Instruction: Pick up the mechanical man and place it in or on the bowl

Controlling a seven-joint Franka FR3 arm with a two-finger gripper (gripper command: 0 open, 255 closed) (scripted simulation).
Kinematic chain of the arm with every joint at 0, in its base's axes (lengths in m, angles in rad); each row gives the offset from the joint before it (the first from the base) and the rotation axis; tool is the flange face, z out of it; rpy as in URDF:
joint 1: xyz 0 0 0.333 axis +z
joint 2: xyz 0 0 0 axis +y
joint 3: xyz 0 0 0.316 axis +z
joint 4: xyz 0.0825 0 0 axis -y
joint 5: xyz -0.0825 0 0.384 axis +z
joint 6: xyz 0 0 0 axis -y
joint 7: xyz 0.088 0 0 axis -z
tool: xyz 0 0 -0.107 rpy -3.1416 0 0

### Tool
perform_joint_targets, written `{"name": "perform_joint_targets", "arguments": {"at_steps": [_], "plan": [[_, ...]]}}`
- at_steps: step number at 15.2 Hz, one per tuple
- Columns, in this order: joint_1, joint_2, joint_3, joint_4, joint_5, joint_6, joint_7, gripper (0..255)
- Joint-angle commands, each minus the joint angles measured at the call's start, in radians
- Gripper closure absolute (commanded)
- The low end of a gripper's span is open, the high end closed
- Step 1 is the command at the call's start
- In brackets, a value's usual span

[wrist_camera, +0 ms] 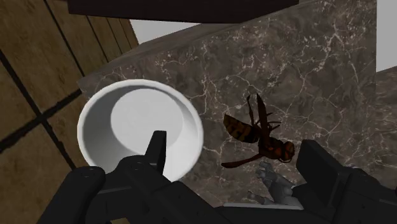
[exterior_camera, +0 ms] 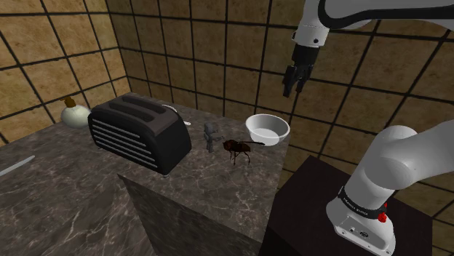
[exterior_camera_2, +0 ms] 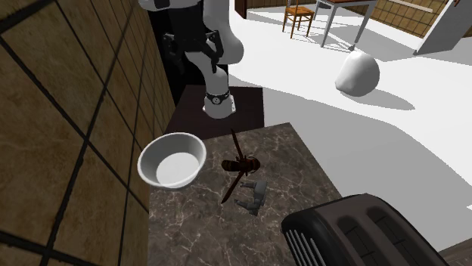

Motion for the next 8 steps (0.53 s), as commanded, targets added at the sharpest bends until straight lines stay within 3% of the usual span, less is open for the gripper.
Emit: {"name": "perform_joint_targets", "arguments": {"at_steps": [1, 8], "plan": [[0.000, 0.000, 0.000, 0.000, 0.000, 0.000, 0.000, 0], [0.025, 0.217, 0.097, 0.050, 0.037, 0.168, 0.110, 0]]}}
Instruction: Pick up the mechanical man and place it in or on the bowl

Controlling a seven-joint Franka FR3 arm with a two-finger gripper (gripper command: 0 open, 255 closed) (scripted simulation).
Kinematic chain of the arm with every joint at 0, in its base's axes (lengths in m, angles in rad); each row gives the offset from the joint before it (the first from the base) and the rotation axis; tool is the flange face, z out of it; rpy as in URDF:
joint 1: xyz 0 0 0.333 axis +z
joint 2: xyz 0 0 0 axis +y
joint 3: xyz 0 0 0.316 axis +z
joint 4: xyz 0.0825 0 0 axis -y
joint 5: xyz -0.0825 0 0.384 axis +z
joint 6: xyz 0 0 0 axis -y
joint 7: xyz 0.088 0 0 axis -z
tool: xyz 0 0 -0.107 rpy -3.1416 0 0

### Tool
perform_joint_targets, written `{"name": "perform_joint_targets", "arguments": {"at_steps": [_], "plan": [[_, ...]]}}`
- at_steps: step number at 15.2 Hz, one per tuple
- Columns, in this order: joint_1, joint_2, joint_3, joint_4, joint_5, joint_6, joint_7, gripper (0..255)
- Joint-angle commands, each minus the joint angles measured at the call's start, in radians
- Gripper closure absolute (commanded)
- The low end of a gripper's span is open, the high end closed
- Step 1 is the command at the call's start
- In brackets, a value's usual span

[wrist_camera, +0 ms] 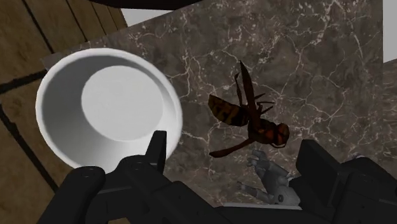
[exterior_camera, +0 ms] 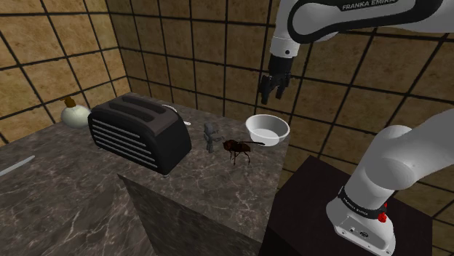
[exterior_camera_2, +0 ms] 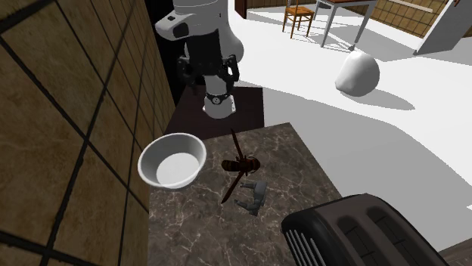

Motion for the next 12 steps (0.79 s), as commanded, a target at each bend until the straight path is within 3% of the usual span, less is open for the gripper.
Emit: {"name": "perform_joint_targets", "arguments": {"at_steps": [1, 12], "plan": [[0.004, 0.071, 0.025, 0.025, 0.004, 0.047, 0.030, 0], [0.027, 0.478, 0.141, 0.252, -0.046, 0.221, 0.220, 0]]}}
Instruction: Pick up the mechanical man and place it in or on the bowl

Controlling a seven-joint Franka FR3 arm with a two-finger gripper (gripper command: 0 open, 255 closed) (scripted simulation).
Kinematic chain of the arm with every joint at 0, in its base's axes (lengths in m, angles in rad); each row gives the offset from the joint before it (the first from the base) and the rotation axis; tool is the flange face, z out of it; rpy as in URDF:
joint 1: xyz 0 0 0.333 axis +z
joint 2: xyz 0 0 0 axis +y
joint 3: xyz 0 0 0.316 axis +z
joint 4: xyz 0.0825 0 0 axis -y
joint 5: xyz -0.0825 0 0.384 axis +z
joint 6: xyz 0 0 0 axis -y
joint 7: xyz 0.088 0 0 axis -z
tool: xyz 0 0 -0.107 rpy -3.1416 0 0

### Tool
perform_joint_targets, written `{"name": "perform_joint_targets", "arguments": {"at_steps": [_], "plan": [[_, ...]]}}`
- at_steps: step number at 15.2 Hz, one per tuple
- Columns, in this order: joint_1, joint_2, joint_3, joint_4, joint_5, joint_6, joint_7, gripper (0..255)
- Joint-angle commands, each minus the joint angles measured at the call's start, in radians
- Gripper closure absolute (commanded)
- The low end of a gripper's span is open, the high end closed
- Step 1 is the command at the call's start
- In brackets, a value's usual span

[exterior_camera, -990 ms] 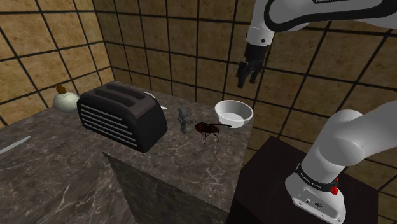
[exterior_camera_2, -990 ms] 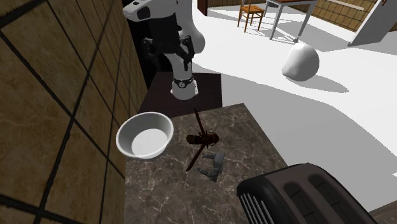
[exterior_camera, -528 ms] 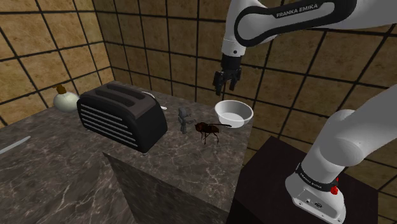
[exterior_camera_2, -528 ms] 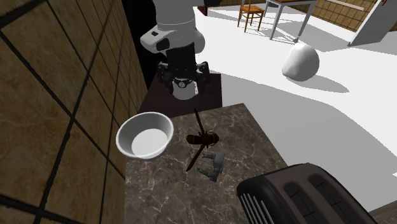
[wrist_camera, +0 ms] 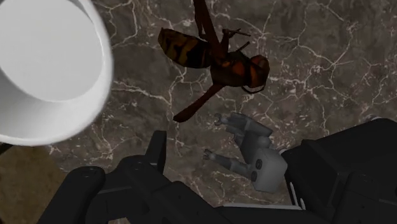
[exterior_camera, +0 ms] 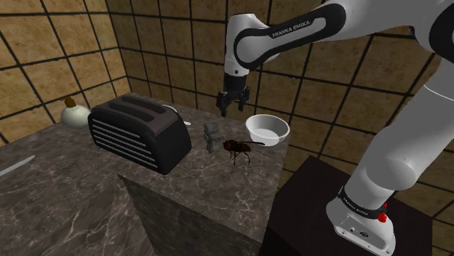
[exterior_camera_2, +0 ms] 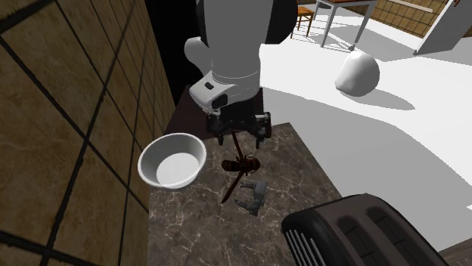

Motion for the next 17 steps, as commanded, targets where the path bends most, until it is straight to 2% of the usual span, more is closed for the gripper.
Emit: {"name": "perform_joint_targets", "arguments": {"at_steps": [1, 8, 17], "plan": [[0.006, 0.073, 0.015, 0.046, -0.019, 0.024, 0.036, 0], [0.051, 0.352, 0.037, 0.285, -0.108, 0.047, 0.159, 0], [0.056, 0.394, 0.032, 0.235, -0.120, 0.137, 0.168, 0]]}}
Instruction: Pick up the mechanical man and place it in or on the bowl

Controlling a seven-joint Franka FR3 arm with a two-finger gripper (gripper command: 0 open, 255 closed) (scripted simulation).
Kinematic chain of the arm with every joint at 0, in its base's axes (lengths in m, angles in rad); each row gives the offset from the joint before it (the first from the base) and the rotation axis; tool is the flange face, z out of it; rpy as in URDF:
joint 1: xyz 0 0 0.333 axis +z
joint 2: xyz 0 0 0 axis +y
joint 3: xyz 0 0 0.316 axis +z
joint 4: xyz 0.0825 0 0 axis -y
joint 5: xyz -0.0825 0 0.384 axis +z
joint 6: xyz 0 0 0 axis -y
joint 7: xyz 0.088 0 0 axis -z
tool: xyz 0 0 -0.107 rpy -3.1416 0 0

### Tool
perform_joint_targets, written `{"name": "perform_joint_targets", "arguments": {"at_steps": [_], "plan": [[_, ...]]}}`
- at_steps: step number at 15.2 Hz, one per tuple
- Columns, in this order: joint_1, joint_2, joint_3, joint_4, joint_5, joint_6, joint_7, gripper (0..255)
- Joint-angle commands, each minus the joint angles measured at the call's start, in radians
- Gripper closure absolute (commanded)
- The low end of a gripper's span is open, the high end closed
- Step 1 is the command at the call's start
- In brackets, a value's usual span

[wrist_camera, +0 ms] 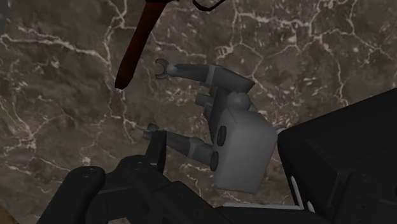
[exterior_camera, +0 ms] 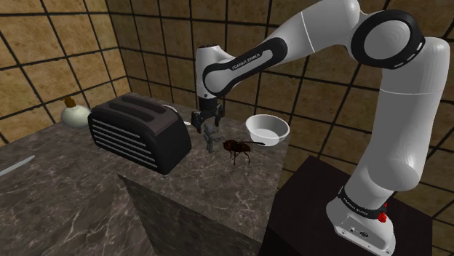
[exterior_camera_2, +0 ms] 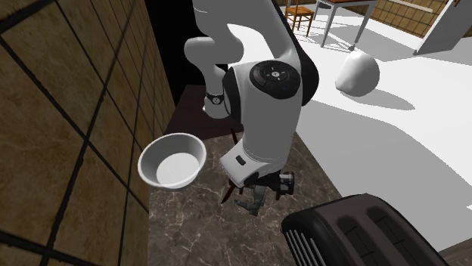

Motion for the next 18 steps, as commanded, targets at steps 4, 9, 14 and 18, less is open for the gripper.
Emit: {"name": "perform_joint_targets", "arguments": {"at_steps": [4, 9, 14, 18], "plan": [[0.000, 0.001, 0.000, -0.005, -0.001, 0.007, 0.000, 0], [0.000, 0.001, 0.000, -0.005, -0.001, 0.006, 0.000, 255], [0.000, 0.001, 0.000, -0.004, -0.001, 0.006, 0.000, 255], [-0.001, -0.005, 0.000, 0.001, 0.001, -0.005, -0.001, 255]]}}
